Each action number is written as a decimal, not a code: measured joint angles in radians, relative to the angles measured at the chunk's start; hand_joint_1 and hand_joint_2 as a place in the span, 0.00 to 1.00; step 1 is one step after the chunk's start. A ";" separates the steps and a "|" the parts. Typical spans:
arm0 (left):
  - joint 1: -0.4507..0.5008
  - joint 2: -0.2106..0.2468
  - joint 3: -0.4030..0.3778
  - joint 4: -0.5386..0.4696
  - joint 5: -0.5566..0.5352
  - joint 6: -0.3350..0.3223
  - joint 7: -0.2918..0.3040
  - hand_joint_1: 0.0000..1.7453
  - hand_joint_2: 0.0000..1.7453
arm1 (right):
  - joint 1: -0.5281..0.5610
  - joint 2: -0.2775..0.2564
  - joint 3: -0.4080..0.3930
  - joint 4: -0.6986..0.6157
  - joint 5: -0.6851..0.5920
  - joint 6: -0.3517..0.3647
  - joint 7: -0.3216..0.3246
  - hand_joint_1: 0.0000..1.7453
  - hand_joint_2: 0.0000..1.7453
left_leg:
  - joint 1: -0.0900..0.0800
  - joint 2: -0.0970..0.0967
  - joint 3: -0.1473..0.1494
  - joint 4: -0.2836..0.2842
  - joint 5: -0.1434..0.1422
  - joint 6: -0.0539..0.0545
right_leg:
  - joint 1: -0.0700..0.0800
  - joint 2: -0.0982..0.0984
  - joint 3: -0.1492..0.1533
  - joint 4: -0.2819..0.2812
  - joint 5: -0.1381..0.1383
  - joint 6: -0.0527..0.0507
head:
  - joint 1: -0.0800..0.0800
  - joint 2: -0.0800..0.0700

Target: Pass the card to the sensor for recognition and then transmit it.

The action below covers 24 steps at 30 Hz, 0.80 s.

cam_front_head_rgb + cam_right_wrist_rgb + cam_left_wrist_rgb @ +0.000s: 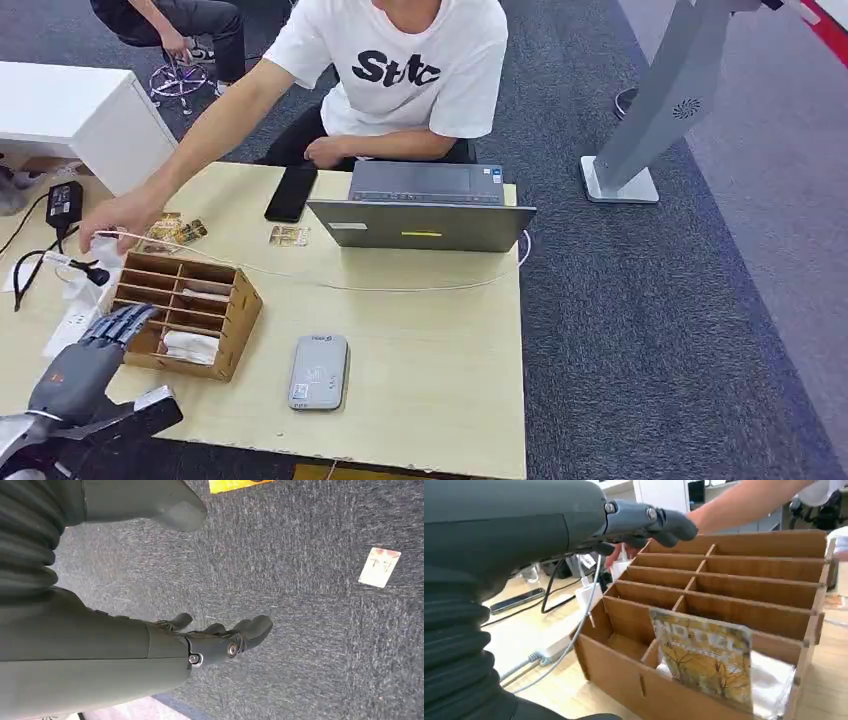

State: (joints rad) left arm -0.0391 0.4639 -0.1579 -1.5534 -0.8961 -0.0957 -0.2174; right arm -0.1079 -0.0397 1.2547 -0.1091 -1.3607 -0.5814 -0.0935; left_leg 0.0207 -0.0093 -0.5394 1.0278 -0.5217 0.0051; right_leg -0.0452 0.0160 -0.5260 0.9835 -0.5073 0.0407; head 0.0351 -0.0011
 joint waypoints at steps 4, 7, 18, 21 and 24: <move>-0.018 0.000 -0.015 0.000 -0.006 0.009 0.008 0.00 1.00 | -0.001 0.000 0.007 0.000 0.000 0.000 0.000 0.00 1.00 | 0.000 0.000 0.000 0.000 0.000 0.000 | 0.000 0.000 0.000 0.000 0.000 0.000 | 0.000 0.000; -0.023 0.000 -0.018 0.000 -0.007 0.010 0.013 0.00 1.00 | -0.002 0.000 0.008 0.000 0.000 0.000 0.001 0.00 1.00 | 0.000 0.000 0.000 0.000 0.000 0.000 | 0.000 0.000 0.000 0.000 0.000 0.000 | 0.000 0.000; -0.069 -0.014 -0.035 0.027 -0.015 0.029 0.021 0.45 1.00 | -0.005 0.000 0.012 0.000 0.011 0.000 0.005 0.00 1.00 | 0.000 0.000 0.000 0.000 0.000 0.000 | 0.000 0.000 0.000 0.000 0.000 0.000 | 0.000 0.000; -0.081 -0.021 -0.043 0.045 -0.013 0.029 0.021 0.96 1.00 | -0.006 0.000 0.016 0.000 0.012 0.001 0.005 0.00 1.00 | 0.000 0.000 0.000 0.000 0.000 0.000 | 0.000 0.001 0.000 0.000 0.000 0.000 | 0.000 0.000; -0.085 -0.021 -0.048 0.056 0.001 0.022 0.021 1.00 1.00 | -0.007 -0.001 0.019 0.000 0.013 0.002 0.005 0.00 1.00 | 0.000 0.000 0.000 0.000 0.000 0.000 | 0.000 0.000 0.000 0.000 0.000 0.000 | 0.000 0.000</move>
State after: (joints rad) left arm -0.1240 0.4425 -0.2060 -1.4973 -0.8953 -0.0736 -0.1961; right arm -0.1149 -0.0404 1.2741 -0.1091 -1.3482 -0.5798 -0.0881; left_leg 0.0206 -0.0090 -0.5394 1.0278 -0.5217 0.0052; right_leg -0.0453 0.0164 -0.5262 0.9835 -0.5073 0.0408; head 0.0347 -0.0011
